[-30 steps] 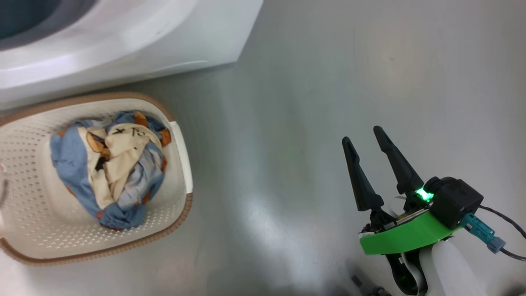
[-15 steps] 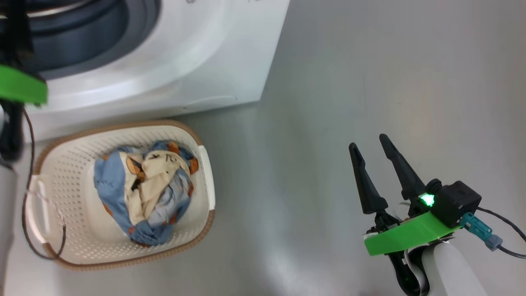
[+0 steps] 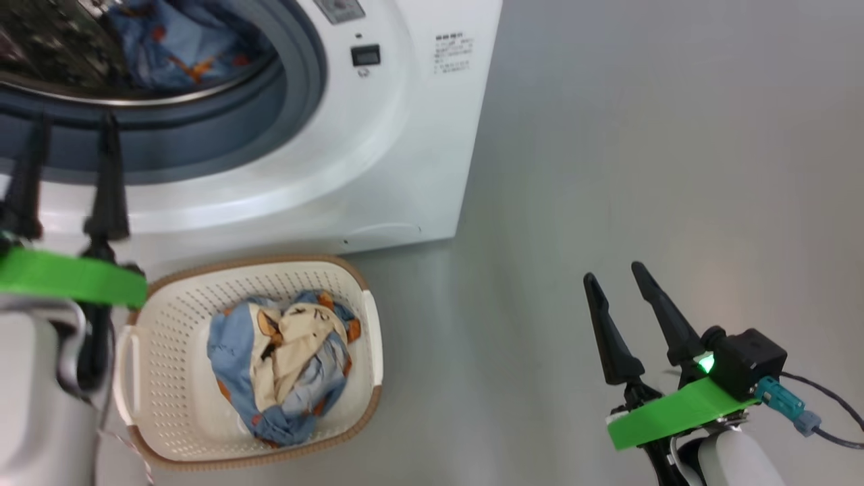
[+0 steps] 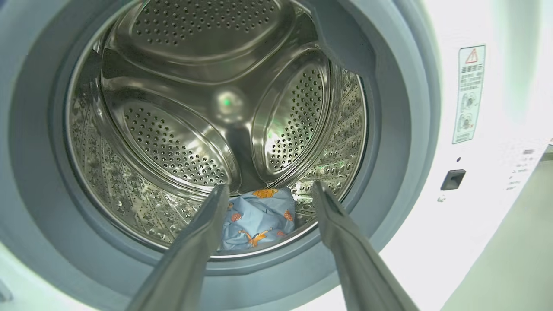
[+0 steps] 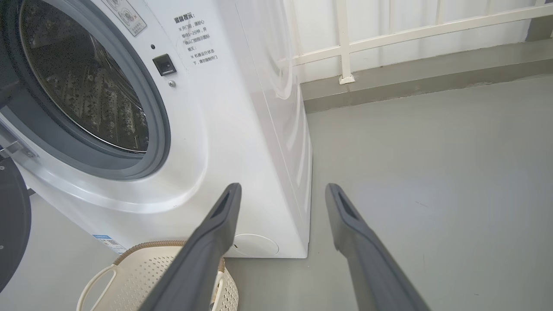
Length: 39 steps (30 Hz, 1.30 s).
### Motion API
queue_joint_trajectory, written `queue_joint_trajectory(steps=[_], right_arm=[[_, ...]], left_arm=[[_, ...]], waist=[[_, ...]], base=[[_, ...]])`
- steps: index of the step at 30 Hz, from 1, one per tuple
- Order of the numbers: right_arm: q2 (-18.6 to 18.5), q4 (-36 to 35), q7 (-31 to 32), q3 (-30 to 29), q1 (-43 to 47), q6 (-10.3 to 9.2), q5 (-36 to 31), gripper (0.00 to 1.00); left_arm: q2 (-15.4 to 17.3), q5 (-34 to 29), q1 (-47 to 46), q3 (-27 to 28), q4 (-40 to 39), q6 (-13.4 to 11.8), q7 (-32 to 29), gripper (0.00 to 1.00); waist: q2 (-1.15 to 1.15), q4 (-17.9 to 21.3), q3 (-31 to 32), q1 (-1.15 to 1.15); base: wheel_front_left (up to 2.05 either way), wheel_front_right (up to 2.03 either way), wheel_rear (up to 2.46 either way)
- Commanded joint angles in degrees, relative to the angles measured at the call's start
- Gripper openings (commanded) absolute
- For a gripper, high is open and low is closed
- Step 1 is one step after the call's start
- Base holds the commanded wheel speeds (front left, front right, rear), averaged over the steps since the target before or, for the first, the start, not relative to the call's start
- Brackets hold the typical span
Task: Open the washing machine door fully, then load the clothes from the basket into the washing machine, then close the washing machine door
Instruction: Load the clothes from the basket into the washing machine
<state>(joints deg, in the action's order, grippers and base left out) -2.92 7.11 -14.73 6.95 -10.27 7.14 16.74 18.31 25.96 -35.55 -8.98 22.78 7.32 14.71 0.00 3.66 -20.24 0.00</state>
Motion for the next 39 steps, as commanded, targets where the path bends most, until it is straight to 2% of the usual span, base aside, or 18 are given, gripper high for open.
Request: queue_joint_trajectory(steps=[1, 9, 18, 24, 39], right_arm=[[0.0, -0.9, -0.3, 1.3, 1.2, 0.35, -0.5, 1.0], [0.0, 0.1, -0.3, 1.1, 3.3, 0.35, 0.1, 1.0], [0.0, 0.4, -0.3, 1.2, 4.5, 0.35, 0.0, 1.0], [0.0, 0.5, -0.3, 1.0, 5.7, 0.35, -0.7, 1.0], [0.0, 0.3, -0.3, 0.8, 6.9, 0.35, -1.2, 1.0]], left_arm=[[1.6, -1.5, 2.1, 3.0, -2.8, 0.0, 0.3, 1.0], [-2.2, -5.2, 13.2, 8.0, -8.8, -0.3, 0.3, 1.0], [-5.0, -8.9, 24.3, 12.5, -14.6, -0.1, 0.3, 1.0], [-8.1, -10.8, 31.6, 16.0, -18.4, 0.0, 0.3, 1.0], [-13.3, -14.9, 41.6, 21.3, -22.6, 0.1, 0.3, 1.0]], waist=[[0.0, -1.4, 3.8, 0.0], [0.0, -1.8, 8.9, 0.0], [0.0, -2.0, 12.0, 0.0], [0.0, -2.6, 14.5, 0.0], [0.0, -3.0, 16.3, 0.0]], base=[[0.0, 0.0, 0.0], [0.0, 0.0, 0.0], [0.0, 0.0, 0.0], [0.0, 0.0, 0.0], [0.0, 0.0, 0.0]])
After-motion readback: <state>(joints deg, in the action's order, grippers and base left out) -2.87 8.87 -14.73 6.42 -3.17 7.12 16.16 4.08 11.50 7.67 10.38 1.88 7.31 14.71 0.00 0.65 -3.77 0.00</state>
